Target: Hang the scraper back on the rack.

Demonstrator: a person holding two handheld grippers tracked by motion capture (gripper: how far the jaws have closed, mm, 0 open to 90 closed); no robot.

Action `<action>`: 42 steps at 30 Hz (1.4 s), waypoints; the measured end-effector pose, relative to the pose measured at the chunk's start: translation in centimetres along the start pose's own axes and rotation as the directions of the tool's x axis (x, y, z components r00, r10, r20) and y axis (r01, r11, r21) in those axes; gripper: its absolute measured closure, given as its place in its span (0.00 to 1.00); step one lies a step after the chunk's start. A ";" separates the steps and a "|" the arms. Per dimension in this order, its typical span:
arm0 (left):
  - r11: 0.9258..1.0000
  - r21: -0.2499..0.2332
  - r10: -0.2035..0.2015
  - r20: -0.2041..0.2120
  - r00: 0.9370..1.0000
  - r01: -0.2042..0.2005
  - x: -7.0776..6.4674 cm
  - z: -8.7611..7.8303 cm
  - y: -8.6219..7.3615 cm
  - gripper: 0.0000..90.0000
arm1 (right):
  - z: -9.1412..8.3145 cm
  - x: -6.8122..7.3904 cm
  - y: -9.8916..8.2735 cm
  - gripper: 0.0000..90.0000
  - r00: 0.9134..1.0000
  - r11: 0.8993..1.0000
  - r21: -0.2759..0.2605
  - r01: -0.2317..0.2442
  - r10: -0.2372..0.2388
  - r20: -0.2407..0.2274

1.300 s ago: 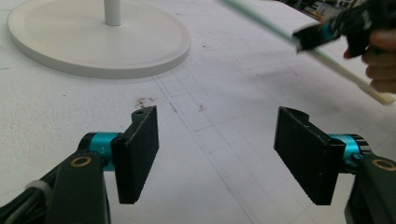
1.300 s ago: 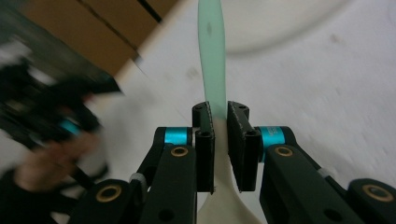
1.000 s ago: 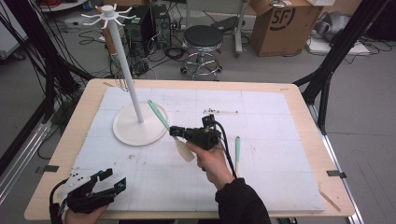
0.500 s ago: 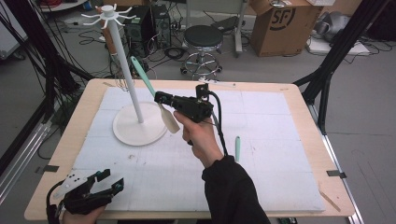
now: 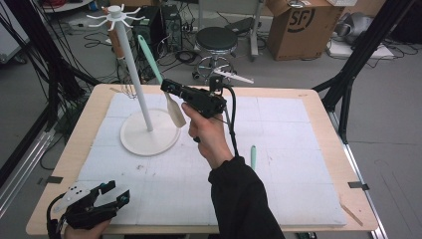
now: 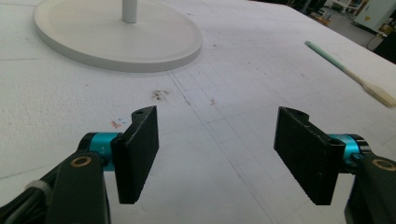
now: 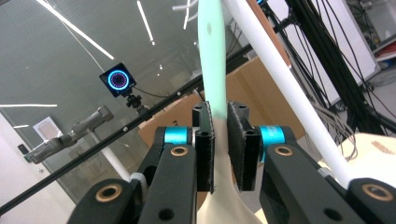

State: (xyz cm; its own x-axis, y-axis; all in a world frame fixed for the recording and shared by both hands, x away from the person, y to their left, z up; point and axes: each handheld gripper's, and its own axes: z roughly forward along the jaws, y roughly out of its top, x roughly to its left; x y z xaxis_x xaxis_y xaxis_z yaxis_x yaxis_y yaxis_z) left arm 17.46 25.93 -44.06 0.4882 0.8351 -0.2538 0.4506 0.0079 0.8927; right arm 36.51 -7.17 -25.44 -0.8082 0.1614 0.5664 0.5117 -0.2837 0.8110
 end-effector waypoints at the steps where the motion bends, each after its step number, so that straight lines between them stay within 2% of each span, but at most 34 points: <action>1: 1.000 0.001 0.003 0.002 1.000 -0.003 0.0 0.0 0.0 0.35 | 0.0 0.1 0.2 0.91 1.000 1.000 -0.003 0.001 -0.001 0.000; 12: 1.000 0.000 0.000 0.002 1.000 0.000 0.0 -0.1 0.0 0.35 | 0.9 0.8 1.2 0.91 1.000 1.000 -0.020 0.015 -0.015 -0.008; 17: 1.000 -0.004 0.000 0.002 1.000 0.000 0.0 -0.1 0.0 0.35 | 1.4 1.1 1.4 0.91 1.000 1.000 -0.006 0.026 -0.026 -0.004; 25: 1.000 -0.006 -0.005 0.001 1.000 0.005 0.0 -0.2 0.0 0.35 | 1.7 1.0 1.5 0.91 0.998 0.999 0.000 0.043 -0.043 0.038; 31: 1.000 -0.006 -0.006 0.002 1.000 0.006 0.0 -0.2 0.0 0.35 | 2.0 0.9 1.7 0.91 0.997 0.998 0.011 0.054 -0.055 0.052; 42: 1.000 -0.008 -0.004 0.004 1.000 0.004 0.1 -0.3 0.0 0.35 | 3.5 0.8 1.9 0.90 0.995 0.998 0.038 0.055 -0.058 0.082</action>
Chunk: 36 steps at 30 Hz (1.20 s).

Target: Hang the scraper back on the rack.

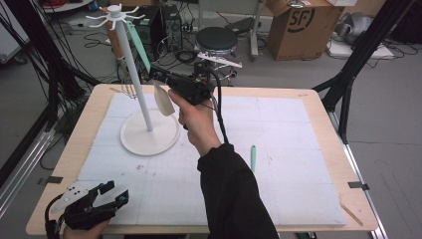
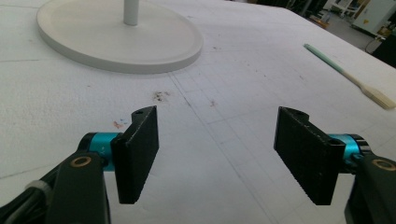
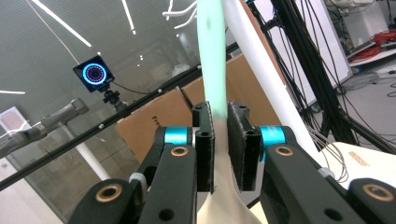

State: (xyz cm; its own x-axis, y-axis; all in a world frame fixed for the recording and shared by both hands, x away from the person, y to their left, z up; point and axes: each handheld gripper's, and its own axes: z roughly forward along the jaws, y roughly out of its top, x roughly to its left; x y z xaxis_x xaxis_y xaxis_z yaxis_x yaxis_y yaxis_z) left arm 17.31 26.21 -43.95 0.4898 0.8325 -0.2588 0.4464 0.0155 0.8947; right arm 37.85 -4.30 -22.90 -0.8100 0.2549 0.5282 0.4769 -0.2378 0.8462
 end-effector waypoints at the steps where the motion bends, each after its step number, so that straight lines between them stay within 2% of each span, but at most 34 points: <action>1: 1.000 -0.001 -0.001 -0.002 1.000 0.001 0.0 0.0 0.0 0.35 | 0.2 -0.1 0.0 0.90 1.000 1.000 0.004 -0.001 0.001 -0.001; 7: 1.000 -0.006 -0.005 -0.002 1.000 0.005 0.1 -0.1 0.0 0.35 | 0.7 -0.3 -0.5 0.90 1.000 1.000 0.025 0.010 -0.010 0.020; 12: 1.000 -0.004 -0.004 -0.001 1.000 0.004 0.1 0.0 0.0 0.35 | 1.1 -0.4 -0.7 0.90 1.000 0.999 0.044 0.021 -0.022 0.018; 15: 1.000 -0.005 -0.006 -0.002 1.000 0.006 0.1 0.0 0.0 0.35 | 1.4 -0.5 -0.8 0.90 0.999 0.999 0.043 0.027 -0.028 0.018; 20: 1.000 -0.003 -0.003 -0.002 1.000 0.003 0.1 0.0 0.0 0.35 | 1.4 -0.6 -0.8 0.88 0.998 0.998 0.036 0.044 -0.046 0.050; 22: 1.000 -0.002 -0.003 -0.002 1.000 0.003 0.1 0.0 0.0 0.35 | 1.5 -0.8 -0.7 0.88 0.998 0.999 0.027 0.043 -0.044 0.048; 23: 1.000 0.000 -0.002 -0.002 1.000 0.002 0.1 0.0 0.0 0.35 | 1.5 -0.9 -0.7 0.86 0.998 0.999 0.025 0.040 -0.041 0.051; 25: 1.000 -0.003 -0.002 -0.003 1.000 0.002 0.1 0.0 0.0 0.35 | 1.4 -1.1 -0.6 0.75 0.998 0.999 0.012 0.035 -0.036 0.052; 28: 1.000 -0.003 -0.007 -0.005 1.000 0.007 0.1 0.0 0.0 0.35 | 1.3 -1.4 -0.6 0.71 0.997 1.000 0.007 0.021 -0.022 0.069; 30: 1.000 -0.003 -0.007 -0.003 1.000 0.007 0.1 0.0 0.0 0.35 | 1.2 -1.5 -0.5 0.71 0.999 1.000 -0.009 0.014 -0.013 0.048; 32: 1.000 0.002 -0.006 -0.002 1.000 0.006 0.1 0.1 0.0 0.35 | 1.3 -1.5 -0.4 0.72 1.000 0.999 -0.040 -0.019 0.019 0.001; 36: 1.000 0.002 -0.006 -0.002 1.000 0.006 0.2 0.1 0.0 0.35 | 1.7 -0.8 0.3 0.72 1.000 0.999 -0.050 0.016 -0.016 0.006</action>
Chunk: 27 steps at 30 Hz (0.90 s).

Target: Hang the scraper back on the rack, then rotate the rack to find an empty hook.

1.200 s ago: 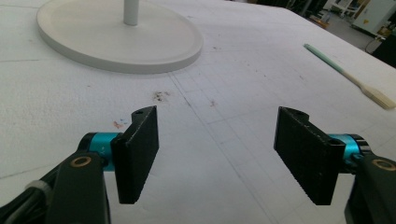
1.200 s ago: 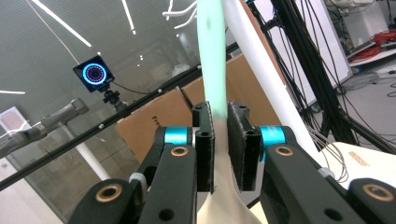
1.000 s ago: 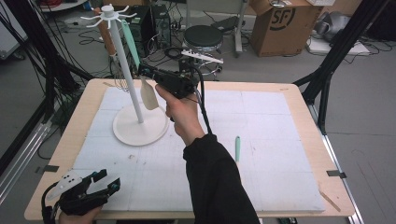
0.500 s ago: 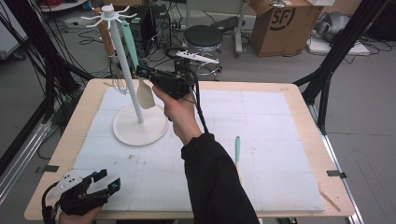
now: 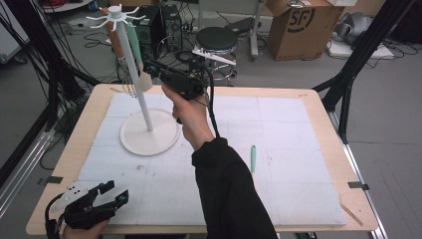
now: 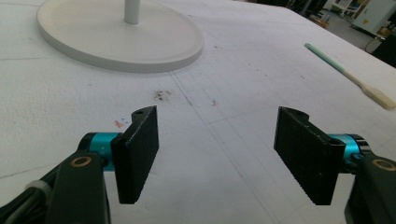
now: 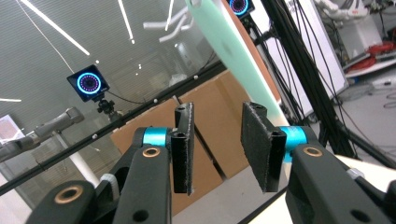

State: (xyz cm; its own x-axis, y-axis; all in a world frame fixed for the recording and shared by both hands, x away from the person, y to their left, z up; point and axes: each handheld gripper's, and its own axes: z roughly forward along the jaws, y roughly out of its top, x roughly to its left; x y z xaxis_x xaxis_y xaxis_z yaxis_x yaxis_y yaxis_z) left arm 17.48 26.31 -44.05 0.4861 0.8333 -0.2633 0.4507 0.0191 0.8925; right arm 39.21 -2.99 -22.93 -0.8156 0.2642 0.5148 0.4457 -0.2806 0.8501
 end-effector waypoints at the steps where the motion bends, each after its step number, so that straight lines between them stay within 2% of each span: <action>1: 1.000 -0.002 -0.002 0.001 1.000 0.002 0.0 0.0 0.0 0.35 | 0.1 0.1 0.2 0.72 1.000 1.000 -0.006 0.008 -0.008 0.004; 11: 1.000 0.003 -0.009 0.000 1.000 0.009 0.3 0.2 0.0 0.35 | 1.1 0.6 2.4 0.72 0.999 0.998 -0.037 0.050 -0.050 0.010; 15: 1.000 0.001 -0.026 -0.006 1.000 0.026 0.5 0.0 -0.1 0.35 | 1.9 0.8 4.2 0.81 0.998 0.994 -0.092 0.060 -0.060 0.002; 18: 1.000 0.001 -0.026 -0.007 1.000 0.026 0.8 0.0 0.0 0.35 | 2.5 1.2 5.4 0.92 0.996 0.989 -0.125 0.084 -0.082 0.025; 20: 0.999 -0.001 -0.037 -0.005 0.999 0.037 0.9 -0.1 0.0 0.35 | 2.8 1.3 5.9 0.99 0.996 0.989 -0.120 0.091 -0.089 0.022; 27: 0.999 -0.010 -0.041 0.009 0.999 0.042 0.9 -0.1 0.0 0.35 | 3.8 1.3 6.2 1.00 0.997 0.993 -0.091 0.073 -0.071 0.022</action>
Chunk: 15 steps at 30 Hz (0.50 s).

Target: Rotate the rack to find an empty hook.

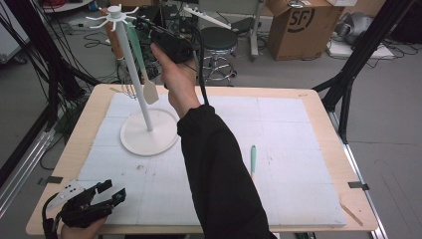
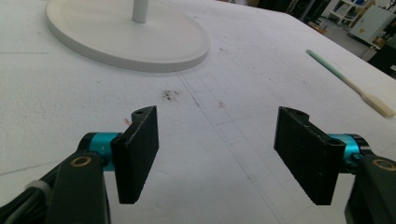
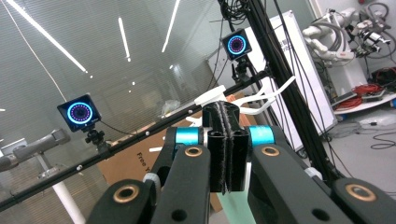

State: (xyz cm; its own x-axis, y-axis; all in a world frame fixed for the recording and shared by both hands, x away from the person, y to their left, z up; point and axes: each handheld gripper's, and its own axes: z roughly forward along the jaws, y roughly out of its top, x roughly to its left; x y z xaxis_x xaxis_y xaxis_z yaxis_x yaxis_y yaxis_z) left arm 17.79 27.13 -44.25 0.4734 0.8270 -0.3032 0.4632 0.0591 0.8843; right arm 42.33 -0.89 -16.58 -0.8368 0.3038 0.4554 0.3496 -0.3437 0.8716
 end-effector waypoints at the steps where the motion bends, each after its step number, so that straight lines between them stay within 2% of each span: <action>1: 1.000 0.000 0.001 0.000 1.000 -0.001 0.0 0.0 0.0 0.35 | 0.1 0.0 -0.1 1.00 1.000 1.000 0.000 0.001 -0.001 -0.001; 12: 1.000 -0.003 0.000 0.001 1.000 0.000 -0.1 -0.1 0.1 0.35 | 1.3 1.3 -0.8 1.00 1.000 1.000 0.028 0.005 -0.004 -0.022; 15: 1.000 -0.003 0.001 0.001 1.000 -0.001 -0.1 -0.1 0.1 0.35 | 1.8 1.9 -1.1 1.00 0.999 0.999 0.043 0.019 -0.017 -0.031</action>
State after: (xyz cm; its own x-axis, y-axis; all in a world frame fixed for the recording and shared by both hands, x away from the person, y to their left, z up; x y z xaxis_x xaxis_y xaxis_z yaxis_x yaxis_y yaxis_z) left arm 17.67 27.10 -44.13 0.4742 0.8266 -0.3030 0.4608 0.0602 0.8855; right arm 41.14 1.62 -16.38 -0.8557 0.2816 0.4342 0.3516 -0.2994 0.8870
